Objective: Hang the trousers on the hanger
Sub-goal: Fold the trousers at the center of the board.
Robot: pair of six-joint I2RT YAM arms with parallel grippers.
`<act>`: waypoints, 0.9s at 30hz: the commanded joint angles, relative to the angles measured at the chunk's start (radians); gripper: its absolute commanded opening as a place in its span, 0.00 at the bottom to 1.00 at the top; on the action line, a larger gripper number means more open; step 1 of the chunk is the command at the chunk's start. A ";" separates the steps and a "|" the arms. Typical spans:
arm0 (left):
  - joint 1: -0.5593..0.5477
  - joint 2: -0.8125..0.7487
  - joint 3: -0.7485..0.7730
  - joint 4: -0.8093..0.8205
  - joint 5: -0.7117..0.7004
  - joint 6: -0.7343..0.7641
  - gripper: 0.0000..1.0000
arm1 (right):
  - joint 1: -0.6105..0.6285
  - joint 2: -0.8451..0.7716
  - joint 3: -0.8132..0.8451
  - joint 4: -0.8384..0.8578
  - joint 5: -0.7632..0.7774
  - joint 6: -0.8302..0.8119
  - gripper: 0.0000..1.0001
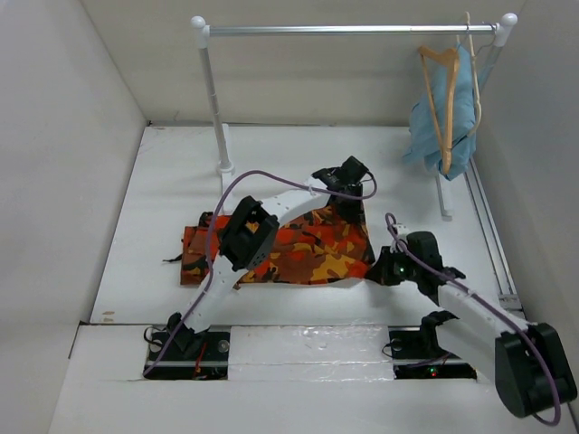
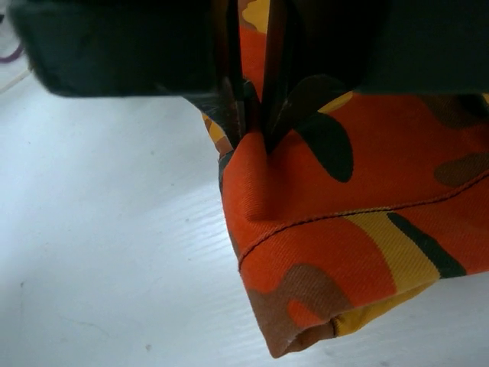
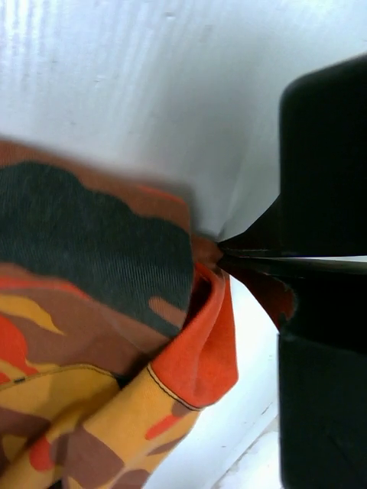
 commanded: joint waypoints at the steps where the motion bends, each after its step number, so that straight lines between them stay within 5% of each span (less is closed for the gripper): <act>1: 0.000 0.045 0.074 0.033 0.015 0.009 0.12 | 0.050 -0.128 -0.055 -0.187 0.001 0.032 0.00; 2: 0.000 0.031 0.083 0.018 0.017 0.015 0.22 | 0.051 -0.229 -0.045 -0.290 0.016 0.032 0.00; 3: 0.000 -0.015 0.059 0.018 -0.001 0.038 0.32 | 0.051 -0.324 -0.011 -0.381 0.071 0.035 0.12; 4: 0.000 -0.015 0.059 0.018 -0.009 0.038 0.32 | 0.051 -0.325 -0.011 -0.382 0.096 0.035 0.12; 5: 0.000 -0.077 0.015 0.022 -0.017 0.065 0.42 | 0.051 -0.364 0.038 -0.423 0.125 0.032 0.34; 9: 0.000 -0.298 -0.141 0.030 -0.049 0.139 0.48 | 0.051 -0.383 0.230 -0.597 0.272 -0.013 0.55; 11: -0.009 -0.372 -0.204 0.029 -0.072 0.147 0.48 | 0.051 -0.368 0.251 -0.572 0.274 -0.036 0.57; 13: -0.009 -0.455 -0.281 0.036 -0.107 0.141 0.48 | 0.051 -0.298 0.294 -0.526 0.238 -0.056 0.48; 14: -0.009 -0.548 -0.394 0.077 -0.115 0.129 0.48 | 0.051 -0.267 0.308 -0.496 0.218 -0.069 0.21; 17: -0.009 -0.752 -0.690 0.192 -0.144 0.043 0.45 | 0.096 -0.123 0.365 -0.314 0.139 -0.087 0.00; 23: 0.086 -1.093 -1.297 0.416 -0.109 -0.230 0.39 | 0.092 0.204 0.390 -0.132 0.151 -0.083 0.00; 27: 0.308 -1.256 -1.599 0.519 -0.009 -0.345 0.39 | 0.060 0.302 0.296 -0.022 0.116 -0.017 0.00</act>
